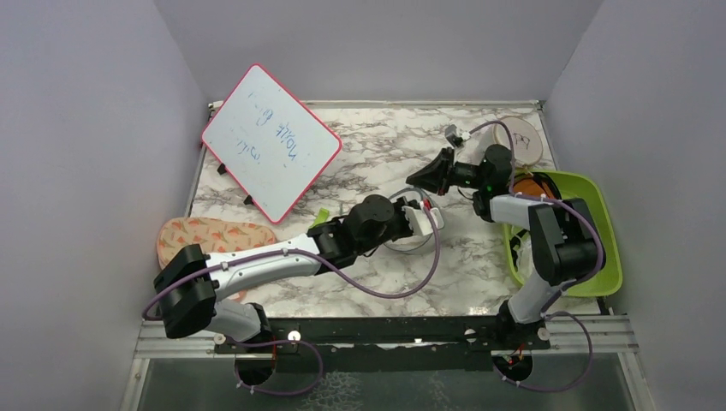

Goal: Unzip the laundry bag and remove the bra
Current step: Unzip the laundry bag at the center of the board.

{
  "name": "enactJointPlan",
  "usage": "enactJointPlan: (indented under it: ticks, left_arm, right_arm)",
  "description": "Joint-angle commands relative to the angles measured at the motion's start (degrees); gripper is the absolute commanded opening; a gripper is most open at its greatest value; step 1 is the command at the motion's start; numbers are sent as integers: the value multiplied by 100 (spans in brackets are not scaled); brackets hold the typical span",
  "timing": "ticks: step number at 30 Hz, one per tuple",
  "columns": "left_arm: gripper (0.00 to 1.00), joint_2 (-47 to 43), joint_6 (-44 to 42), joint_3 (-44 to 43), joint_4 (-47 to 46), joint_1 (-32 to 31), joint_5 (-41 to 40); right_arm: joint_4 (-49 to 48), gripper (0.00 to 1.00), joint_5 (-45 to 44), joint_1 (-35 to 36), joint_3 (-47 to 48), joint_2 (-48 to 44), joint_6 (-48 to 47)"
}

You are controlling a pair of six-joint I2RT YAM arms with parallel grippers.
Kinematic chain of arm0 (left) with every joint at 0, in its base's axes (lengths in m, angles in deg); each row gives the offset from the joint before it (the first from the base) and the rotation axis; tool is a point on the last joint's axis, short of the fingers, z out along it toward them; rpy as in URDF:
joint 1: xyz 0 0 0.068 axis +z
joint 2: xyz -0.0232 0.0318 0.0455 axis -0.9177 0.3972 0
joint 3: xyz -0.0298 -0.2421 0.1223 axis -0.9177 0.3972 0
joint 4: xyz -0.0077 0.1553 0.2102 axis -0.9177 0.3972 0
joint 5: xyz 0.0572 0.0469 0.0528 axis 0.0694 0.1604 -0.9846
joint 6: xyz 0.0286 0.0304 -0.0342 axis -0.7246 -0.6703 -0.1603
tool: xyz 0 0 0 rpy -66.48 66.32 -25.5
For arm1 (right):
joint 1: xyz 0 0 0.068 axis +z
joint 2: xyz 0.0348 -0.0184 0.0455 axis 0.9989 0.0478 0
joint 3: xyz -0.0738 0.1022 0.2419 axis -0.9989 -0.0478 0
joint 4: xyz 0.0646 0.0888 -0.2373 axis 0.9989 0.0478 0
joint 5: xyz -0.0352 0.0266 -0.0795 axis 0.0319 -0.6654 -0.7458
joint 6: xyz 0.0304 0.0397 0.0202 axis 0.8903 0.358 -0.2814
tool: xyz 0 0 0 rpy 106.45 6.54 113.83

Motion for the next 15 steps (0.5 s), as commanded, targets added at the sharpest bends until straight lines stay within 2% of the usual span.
enactJointPlan:
  ticks: [1,7,10,15]
  left_arm:
    - [0,75,-853,-393,-674,-1,629]
    - [0,407,-1429,-758,-900,60,713]
    - [0,428,-1419,-838,-961,123,741]
    - [0,94,-1144,-414,-1115,165,391]
  right_arm:
    - [-715,1,306,125,229,512,305]
    - [-1261,1,211,270,437,987,779]
    - [-2171,1,26,268,306,1149,1343]
    - [-2282,1,-305,144,48,904,1403]
